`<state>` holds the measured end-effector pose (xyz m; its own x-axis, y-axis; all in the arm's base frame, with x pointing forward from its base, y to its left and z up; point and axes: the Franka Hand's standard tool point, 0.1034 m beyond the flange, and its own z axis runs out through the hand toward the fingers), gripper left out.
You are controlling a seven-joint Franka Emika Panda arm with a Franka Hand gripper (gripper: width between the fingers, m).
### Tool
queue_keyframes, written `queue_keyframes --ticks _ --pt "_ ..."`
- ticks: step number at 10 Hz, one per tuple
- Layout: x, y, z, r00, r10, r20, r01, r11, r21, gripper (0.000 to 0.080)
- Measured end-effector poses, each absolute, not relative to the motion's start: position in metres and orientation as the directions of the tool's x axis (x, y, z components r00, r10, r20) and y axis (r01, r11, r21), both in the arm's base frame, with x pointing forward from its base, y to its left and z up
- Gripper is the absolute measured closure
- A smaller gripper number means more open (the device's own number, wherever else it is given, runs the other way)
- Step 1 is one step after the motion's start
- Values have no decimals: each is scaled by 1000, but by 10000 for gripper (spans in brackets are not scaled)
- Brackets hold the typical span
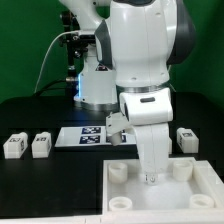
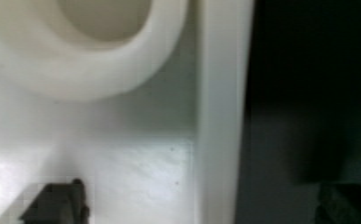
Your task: Assemble one leg
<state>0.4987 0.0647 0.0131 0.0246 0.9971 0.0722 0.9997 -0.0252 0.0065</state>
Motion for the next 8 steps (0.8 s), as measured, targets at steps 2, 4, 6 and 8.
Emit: queue_keyframes --ticks 2,4,6,8 --pt "493 71 36 152 986 70 988 -154 21 150" --pt "486 100 50 408 910 79 912 -410 15 150" --pt "481 130 60 573 814 91 817 -576 10 150" --pt "483 138 66 692 715 103 719 -695 1 150"
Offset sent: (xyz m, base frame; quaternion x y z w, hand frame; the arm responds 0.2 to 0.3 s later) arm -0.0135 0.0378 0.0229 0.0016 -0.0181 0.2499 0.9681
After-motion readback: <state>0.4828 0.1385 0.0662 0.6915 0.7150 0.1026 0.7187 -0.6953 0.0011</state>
